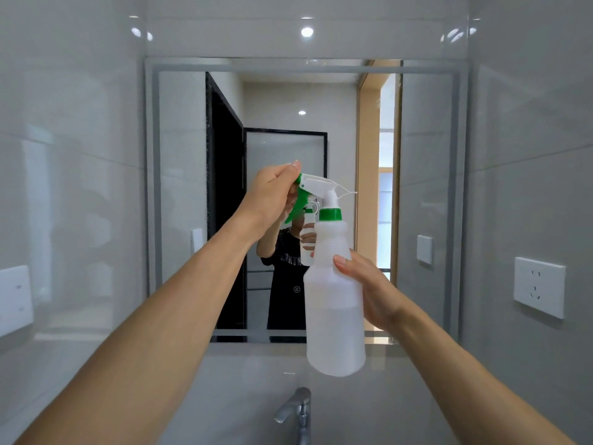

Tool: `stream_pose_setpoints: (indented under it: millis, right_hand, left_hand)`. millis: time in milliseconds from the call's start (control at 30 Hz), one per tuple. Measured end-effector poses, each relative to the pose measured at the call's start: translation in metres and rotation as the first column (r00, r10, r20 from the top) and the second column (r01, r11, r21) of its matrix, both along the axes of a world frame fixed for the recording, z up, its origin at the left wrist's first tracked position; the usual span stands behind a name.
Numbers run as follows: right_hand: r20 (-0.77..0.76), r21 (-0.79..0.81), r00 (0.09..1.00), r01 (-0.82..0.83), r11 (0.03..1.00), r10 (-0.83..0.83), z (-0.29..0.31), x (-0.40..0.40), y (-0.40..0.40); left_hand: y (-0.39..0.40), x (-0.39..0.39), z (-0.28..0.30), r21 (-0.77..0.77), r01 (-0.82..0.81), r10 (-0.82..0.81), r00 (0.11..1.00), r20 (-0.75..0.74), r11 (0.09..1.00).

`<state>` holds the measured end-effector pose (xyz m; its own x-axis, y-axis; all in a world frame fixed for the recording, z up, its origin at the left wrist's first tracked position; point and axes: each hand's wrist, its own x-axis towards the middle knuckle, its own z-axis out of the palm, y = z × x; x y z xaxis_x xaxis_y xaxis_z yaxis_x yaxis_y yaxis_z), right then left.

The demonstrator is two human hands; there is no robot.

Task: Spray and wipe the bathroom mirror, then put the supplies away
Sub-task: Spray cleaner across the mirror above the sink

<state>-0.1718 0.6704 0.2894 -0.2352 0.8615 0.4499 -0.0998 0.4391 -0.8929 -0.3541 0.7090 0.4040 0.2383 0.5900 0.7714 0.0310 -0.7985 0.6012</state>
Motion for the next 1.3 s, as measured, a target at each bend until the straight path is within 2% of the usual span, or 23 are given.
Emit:
stream_pose_setpoints:
  millis: [367, 433, 500, 667, 833, 933, 1033, 1133, 1300]
  right_hand:
    - [0.032, 0.049, 0.999, -0.010, 0.999, 0.008, 0.004, -0.005, 0.010]
    - [0.038, 0.062, 0.999, -0.005, 0.998, 0.003, 0.005, -0.006, 0.011]
    - [0.028, 0.073, 0.999, 0.016, 0.997, -0.018, 0.006, -0.008, 0.012]
    - [0.007, 0.127, 0.993, 0.118, 0.985, -0.120, 0.014, -0.017, 0.015]
    - [-0.032, 0.175, 0.981, 0.192, 0.966, -0.190, 0.022, -0.031, 0.015]
    - [0.004, 0.244, 0.966, 0.249, 0.937, -0.258, 0.024, -0.044, 0.013]
    - [0.046, 0.329, 0.928, 0.335, 0.883, -0.369, 0.027, -0.064, 0.009]
    - [0.040, 0.382, 0.885, 0.416, 0.825, -0.465, 0.026, -0.076, 0.013]
    - [0.060, 0.365, 0.848, 0.472, 0.803, -0.526, 0.023, -0.090, 0.013]
  left_hand:
    - [0.005, -0.008, 0.002, -0.162, 0.029, -0.013, 0.995, 0.099, 0.986]
    - [0.004, -0.011, 0.000, -0.178, -0.014, 0.037, 0.992, 0.122, 0.984]
    - [0.001, -0.016, -0.005, -0.172, -0.130, 0.147, 0.985, 0.093, 0.977]
    - [-0.009, -0.023, -0.033, -0.078, -0.298, 0.294, 0.954, -0.051, 0.951]
    - [-0.023, -0.020, -0.042, -0.038, -0.403, 0.398, 0.913, -0.094, 0.915]
    - [-0.031, -0.013, -0.041, -0.083, -0.380, 0.364, 0.918, -0.154, 0.921]
    - [-0.031, -0.006, -0.039, -0.177, -0.333, 0.309, 0.939, -0.149, 0.926]
    - [-0.030, -0.007, -0.035, -0.148, -0.397, 0.384, 0.917, -0.113, 0.906]
    - [-0.027, -0.016, -0.030, -0.159, -0.421, 0.414, 0.907, -0.078, 0.893]
